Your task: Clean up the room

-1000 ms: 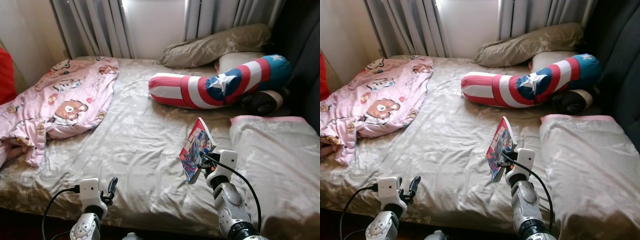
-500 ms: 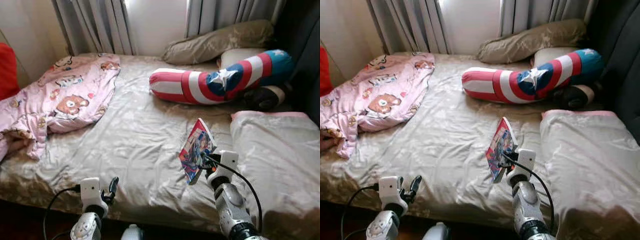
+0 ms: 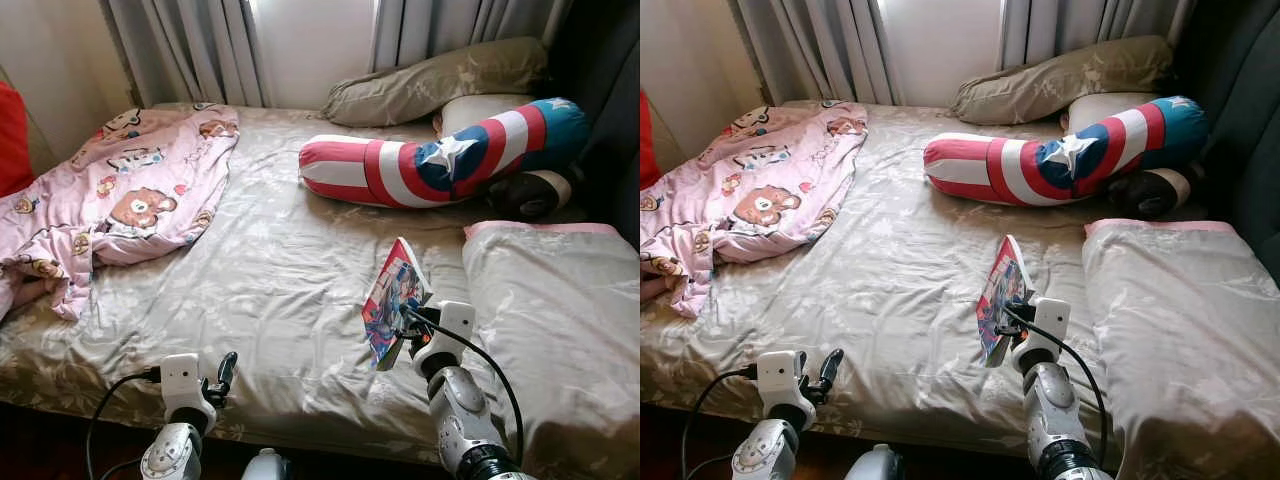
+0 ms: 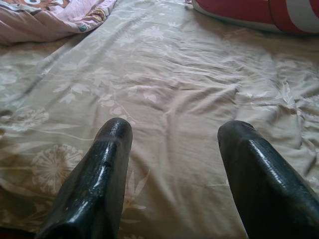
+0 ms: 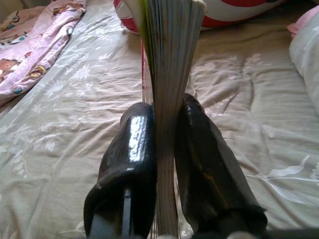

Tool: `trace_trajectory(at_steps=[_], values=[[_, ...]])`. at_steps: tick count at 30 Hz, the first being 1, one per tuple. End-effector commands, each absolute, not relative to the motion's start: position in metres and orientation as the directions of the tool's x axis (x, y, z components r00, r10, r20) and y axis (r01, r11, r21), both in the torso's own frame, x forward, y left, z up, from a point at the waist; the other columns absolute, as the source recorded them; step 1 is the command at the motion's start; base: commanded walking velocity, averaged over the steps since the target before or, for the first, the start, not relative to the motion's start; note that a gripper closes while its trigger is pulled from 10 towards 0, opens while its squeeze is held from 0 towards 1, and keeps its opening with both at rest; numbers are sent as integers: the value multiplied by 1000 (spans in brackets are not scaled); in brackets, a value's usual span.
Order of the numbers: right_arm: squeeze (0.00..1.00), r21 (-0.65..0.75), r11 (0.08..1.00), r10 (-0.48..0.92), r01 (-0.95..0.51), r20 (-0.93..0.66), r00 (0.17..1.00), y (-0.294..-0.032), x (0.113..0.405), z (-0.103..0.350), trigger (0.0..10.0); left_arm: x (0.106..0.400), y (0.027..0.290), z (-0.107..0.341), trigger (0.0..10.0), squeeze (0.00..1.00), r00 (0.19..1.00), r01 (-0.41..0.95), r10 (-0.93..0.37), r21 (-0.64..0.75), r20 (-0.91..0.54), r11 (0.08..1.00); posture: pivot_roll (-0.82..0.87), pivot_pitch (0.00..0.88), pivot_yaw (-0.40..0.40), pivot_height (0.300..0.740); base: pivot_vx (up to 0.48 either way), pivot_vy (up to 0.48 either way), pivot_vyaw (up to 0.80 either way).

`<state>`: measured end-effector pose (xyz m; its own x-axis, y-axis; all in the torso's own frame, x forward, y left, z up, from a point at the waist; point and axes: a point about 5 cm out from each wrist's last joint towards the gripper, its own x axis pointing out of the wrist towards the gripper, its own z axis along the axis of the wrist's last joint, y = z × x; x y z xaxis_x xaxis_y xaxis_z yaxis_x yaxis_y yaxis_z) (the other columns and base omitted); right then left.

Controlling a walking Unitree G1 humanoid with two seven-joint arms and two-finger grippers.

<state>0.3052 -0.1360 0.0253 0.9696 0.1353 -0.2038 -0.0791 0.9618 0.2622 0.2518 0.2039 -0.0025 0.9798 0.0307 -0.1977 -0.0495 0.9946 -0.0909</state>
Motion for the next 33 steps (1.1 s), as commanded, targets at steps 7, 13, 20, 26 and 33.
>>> trace_trajectory(at_steps=[7,13,20,26,33], values=[[0,266,960,135,-91,-150,979,-134,311,35,10000,253,207,-2,10000,0,978,-52,33,-90,-204,995,72,0,21,646,0,0,0],[0,266,960,136,-92,-153,979,-134,311,35,10000,253,207,-2,10000,0,978,-52,32,-91,-207,994,72,0,21,646,0,0,0],[0,264,958,157,-112,-156,975,-131,311,34,10000,255,207,-1,10000,0,979,-52,32,-96,-202,994,73,0,20,646,0,0,0],[0,258,957,175,-131,-152,973,-129,310,34,10000,255,208,0,10000,0,979,-52,32,-95,-202,994,73,0,20,646,41,0,0],[0,214,960,215,-181,-146,966,-124,309,35,10000,256,208,0,10000,0,979,-50,30,-96,-204,994,75,0,21,646,252,0,262]])
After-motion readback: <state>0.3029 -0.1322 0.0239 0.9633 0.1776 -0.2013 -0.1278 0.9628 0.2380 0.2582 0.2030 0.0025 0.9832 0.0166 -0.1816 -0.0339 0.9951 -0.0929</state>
